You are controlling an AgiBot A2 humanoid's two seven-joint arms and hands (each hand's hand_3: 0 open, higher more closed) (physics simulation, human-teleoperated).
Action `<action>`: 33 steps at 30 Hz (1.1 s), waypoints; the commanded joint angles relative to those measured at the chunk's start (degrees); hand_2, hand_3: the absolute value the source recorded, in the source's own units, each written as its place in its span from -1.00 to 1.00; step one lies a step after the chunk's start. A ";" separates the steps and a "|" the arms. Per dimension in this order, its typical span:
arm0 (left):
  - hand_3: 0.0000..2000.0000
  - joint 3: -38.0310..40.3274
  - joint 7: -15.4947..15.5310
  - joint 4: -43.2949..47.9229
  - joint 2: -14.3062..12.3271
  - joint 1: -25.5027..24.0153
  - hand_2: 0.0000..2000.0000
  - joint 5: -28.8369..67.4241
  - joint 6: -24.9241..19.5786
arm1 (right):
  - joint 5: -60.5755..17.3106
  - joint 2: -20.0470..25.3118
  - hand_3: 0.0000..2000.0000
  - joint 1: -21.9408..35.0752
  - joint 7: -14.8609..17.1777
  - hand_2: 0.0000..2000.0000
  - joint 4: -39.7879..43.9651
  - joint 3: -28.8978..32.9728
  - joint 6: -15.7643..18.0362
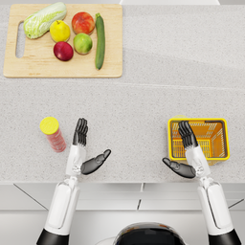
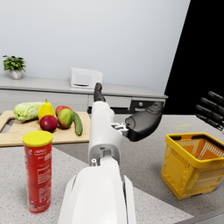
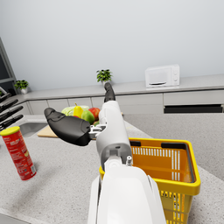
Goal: Pick up the red potato chip and place it into the yellow basket
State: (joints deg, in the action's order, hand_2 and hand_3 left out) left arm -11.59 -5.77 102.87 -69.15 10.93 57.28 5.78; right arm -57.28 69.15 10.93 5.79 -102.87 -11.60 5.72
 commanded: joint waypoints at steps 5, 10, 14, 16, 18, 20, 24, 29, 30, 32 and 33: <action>-1.00 0.00 0.00 0.00 0.00 0.00 -1.00 0.00 0.00 | 0.00 0.00 -1.00 0.00 0.00 -1.00 0.00 0.00 0.00; -1.00 0.00 0.00 0.00 0.00 0.00 -1.00 0.00 0.00 | 0.00 0.00 -1.00 0.00 0.00 -1.00 0.00 0.00 0.00; -1.00 1.84 2.80 0.02 -1.67 2.70 -1.00 0.00 -2.81 | 0.00 1.60 -1.00 2.30 -2.81 -1.00 -1.73 0.83 -2.78; -1.00 6.27 4.24 -0.94 -2.83 6.34 -1.00 0.00 -4.25 | 0.00 2.48 -1.00 4.24 -4.26 -1.00 -2.98 5.51 -4.21; -1.00 9.58 4.98 -2.61 -2.91 8.57 -1.00 0.00 -4.99 | -0.01 2.32 -1.00 4.93 -5.00 -1.00 -1.96 10.64 -4.94; -1.00 12.46 5.36 -3.65 -2.81 9.12 -1.00 5.05 -5.38 | -5.06 2.33 -1.00 5.13 -5.38 -1.00 -2.00 13.54 -5.32; -1.00 17.97 5.66 -4.52 -3.06 9.11 -1.00 15.26 -5.67 | -15.26 2.72 -1.00 4.47 -5.68 -1.00 -2.23 17.50 -5.61; -1.00 22.05 5.74 -7.77 -3.43 8.67 -1.00 24.48 -5.76 | -24.49 3.20 -1.00 3.53 -5.76 -1.00 -2.37 18.10 -5.70; -1.00 22.58 5.75 -9.14 -3.50 8.65 -1.00 25.16 -5.76 | -25.17 3.29 -1.00 3.26 -5.77 -1.00 -2.28 17.89 -5.70; -1.00 22.56 5.76 -11.84 -3.72 8.13 -1.00 25.99 -5.77 | -26.00 3.48 -1.00 2.65 -5.78 -1.00 -2.71 16.71 -5.71; -1.00 22.45 5.76 -13.90 -3.82 7.90 -1.00 26.23 -5.77 | -26.24 3.57 -1.00 2.53 -5.78 -1.00 -2.75 16.30 -5.71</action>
State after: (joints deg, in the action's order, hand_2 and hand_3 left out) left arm 10.15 0.00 92.27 -73.07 18.62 83.69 0.00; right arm -83.70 72.80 13.44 0.00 -105.18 5.32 0.01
